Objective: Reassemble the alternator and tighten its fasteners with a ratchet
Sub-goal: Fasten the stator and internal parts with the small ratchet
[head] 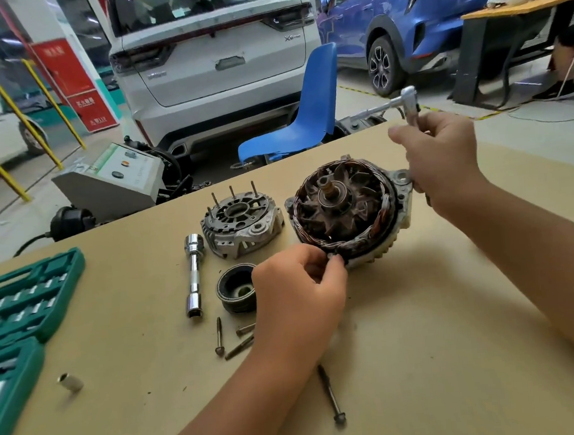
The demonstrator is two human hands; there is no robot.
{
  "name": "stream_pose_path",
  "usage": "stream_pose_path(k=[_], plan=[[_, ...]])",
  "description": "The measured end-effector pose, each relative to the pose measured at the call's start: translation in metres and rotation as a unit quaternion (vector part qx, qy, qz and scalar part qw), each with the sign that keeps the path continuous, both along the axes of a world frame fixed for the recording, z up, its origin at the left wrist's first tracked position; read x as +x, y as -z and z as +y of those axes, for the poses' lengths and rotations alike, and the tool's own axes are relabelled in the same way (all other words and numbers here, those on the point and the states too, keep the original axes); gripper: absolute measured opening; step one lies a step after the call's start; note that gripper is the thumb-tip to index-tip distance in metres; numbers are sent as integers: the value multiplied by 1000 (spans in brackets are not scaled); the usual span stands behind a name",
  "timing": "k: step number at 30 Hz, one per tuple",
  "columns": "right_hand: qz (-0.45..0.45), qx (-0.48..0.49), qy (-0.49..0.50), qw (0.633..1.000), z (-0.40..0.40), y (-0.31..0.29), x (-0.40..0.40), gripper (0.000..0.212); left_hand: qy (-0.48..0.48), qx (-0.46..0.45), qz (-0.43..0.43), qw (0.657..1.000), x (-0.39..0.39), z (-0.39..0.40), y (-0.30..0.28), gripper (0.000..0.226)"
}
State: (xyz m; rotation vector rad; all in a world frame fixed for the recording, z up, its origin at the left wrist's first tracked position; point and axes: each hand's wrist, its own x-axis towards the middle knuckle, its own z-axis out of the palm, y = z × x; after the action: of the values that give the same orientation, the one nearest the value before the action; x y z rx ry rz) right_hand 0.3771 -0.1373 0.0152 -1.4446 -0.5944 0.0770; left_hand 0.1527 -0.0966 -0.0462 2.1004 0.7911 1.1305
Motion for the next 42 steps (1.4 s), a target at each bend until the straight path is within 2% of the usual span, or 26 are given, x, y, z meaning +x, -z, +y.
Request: stream_pose_path(k=[5, 7, 10, 13, 16, 22, 31, 37, 40, 42], plan=[[-141, -69, 63, 986, 9, 24, 24, 28, -7, 24, -2, 1000, 3, -2, 2, 15], [-163, -111, 68, 978, 8, 33, 28, 26, -22, 37, 4, 999, 4, 1, 2, 16], [-92, -121, 15, 988, 8, 38, 34, 20, -54, 58, 29, 996, 1, 15, -2, 11], [-49, -119, -34, 991, 7, 37, 37, 27, -74, 53, 71, 993, -1, 30, -9, 10], [-58, -116, -93, 987, 0, 36, 35, 34, -81, 5, 84, 993, 1, 36, -13, 12], [63, -131, -217, 965, 1, 35, 41, 27, -56, -104, 65, 991, 3, 36, -17, 15], [77, -129, -254, 956, 2, 35, 42, 23, -45, -131, 85, 987, 0, 40, -23, 14], [68, -142, -266, 951, -3, 32, 42, 26, -37, -92, 122, 988, -2, 40, -28, 10], [67, -146, -272, 949, -5, 31, 42, 26, -61, 7, 194, 979, -16, 50, -42, 11], [68, -146, -277, 947, -6, 30, 41, 21, -101, 52, 191, 975, -42, 62, -57, 13]])
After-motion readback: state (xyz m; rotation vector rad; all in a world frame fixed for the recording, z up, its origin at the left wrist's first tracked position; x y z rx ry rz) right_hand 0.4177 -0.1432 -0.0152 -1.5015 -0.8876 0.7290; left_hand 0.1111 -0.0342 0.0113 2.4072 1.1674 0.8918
